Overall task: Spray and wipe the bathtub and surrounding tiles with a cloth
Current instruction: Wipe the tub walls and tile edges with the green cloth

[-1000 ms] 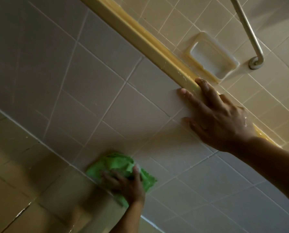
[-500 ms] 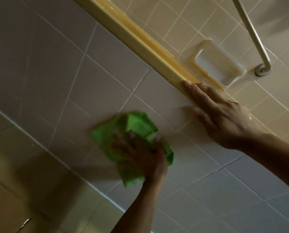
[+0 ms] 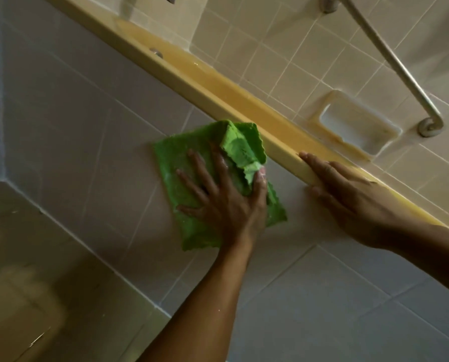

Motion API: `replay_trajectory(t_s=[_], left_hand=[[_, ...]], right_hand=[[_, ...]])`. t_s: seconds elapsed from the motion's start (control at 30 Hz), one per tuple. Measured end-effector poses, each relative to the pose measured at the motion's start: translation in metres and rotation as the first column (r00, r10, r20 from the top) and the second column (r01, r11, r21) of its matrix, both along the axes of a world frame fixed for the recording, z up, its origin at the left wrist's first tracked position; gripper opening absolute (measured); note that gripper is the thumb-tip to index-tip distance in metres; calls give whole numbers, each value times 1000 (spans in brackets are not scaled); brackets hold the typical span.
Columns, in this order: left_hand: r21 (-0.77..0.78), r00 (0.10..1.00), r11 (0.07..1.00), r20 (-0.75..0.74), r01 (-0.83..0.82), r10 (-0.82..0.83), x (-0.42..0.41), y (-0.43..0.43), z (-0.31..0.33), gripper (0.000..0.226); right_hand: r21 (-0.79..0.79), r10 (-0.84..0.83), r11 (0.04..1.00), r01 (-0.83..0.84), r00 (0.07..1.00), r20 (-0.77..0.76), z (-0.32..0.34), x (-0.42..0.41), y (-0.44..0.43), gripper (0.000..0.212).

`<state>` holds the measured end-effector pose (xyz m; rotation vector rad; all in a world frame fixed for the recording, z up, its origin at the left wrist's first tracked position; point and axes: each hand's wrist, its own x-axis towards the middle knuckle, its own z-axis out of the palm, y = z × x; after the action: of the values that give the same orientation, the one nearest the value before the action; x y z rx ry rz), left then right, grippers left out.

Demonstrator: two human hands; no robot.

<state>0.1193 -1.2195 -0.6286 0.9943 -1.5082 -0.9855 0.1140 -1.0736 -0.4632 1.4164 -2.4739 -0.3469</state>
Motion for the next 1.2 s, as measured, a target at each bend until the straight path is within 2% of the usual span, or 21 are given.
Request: replay_trajectory(t_s=[0.13, 0.23, 0.3, 0.37, 0.5, 0.6, 0.67, 0.7, 0.73, 0.83, 0.9, 0.97, 1.03, 1.1, 1.2], left_hand=[[76, 998, 996, -46, -41, 45, 0, -24, -33, 92], [256, 995, 964, -45, -74, 89, -2, -23, -96, 93], [346, 997, 935, 15, -77, 76, -1, -15, -137, 103], [471, 1000, 882, 26, -7, -6, 3, 0, -174, 120], [701, 999, 713, -35, -2, 37, 5, 24, -224, 134], [778, 995, 624, 4, -68, 104, 0, 30, -230, 130], [821, 996, 571, -29, -26, 86, 2, 32, -216, 118], [821, 997, 571, -46, 0, 66, 2, 35, -206, 113], [787, 998, 617, -49, 13, 41, 0, 38, -197, 111], [503, 997, 861, -54, 74, -54, -7, 53, -161, 117], [306, 997, 949, -9, 75, -76, -11, 59, -128, 107], [219, 997, 974, 25, 64, -71, -9, 49, -88, 103], [226, 998, 973, 38, 45, -55, -5, 27, -47, 103], [237, 1000, 972, -3, -6, 7, -4, 2, -14, 94], [242, 995, 968, -61, -57, 74, 1, -41, 23, 86]], right_hand=[[2, 30, 1000, -30, 1000, 6, 0, 1, -20, 58], [25, 24, 999, -24, 1000, -12, -3, 4, -30, 64], [46, 34, 998, -32, 998, -59, -5, 3, -38, 69], [84, 91, 993, -81, 990, -112, -7, 4, -51, 71], [184, 153, 977, -105, 951, -269, -13, 8, -80, 76], [192, 141, 978, -85, 943, -303, -14, 11, -89, 76], [196, 140, 977, -82, 943, -302, -14, 12, -90, 76], [197, 143, 977, -87, 945, -293, -14, 12, -90, 75], [195, 145, 977, -92, 948, -283, -13, 12, -89, 73], [162, 156, 979, -122, 962, -222, -8, 10, -88, 64], [122, 176, 980, -156, 968, -178, -6, 8, -88, 59], [72, 173, 984, -165, 976, -128, -4, 6, -88, 58], [9, 135, 991, -134, 988, -74, -2, 5, -89, 58], [-25, 109, 994, -109, 994, -29, 1, 6, -91, 56], [9, 78, 997, -78, 997, 4, 2, 9, -98, 53]])
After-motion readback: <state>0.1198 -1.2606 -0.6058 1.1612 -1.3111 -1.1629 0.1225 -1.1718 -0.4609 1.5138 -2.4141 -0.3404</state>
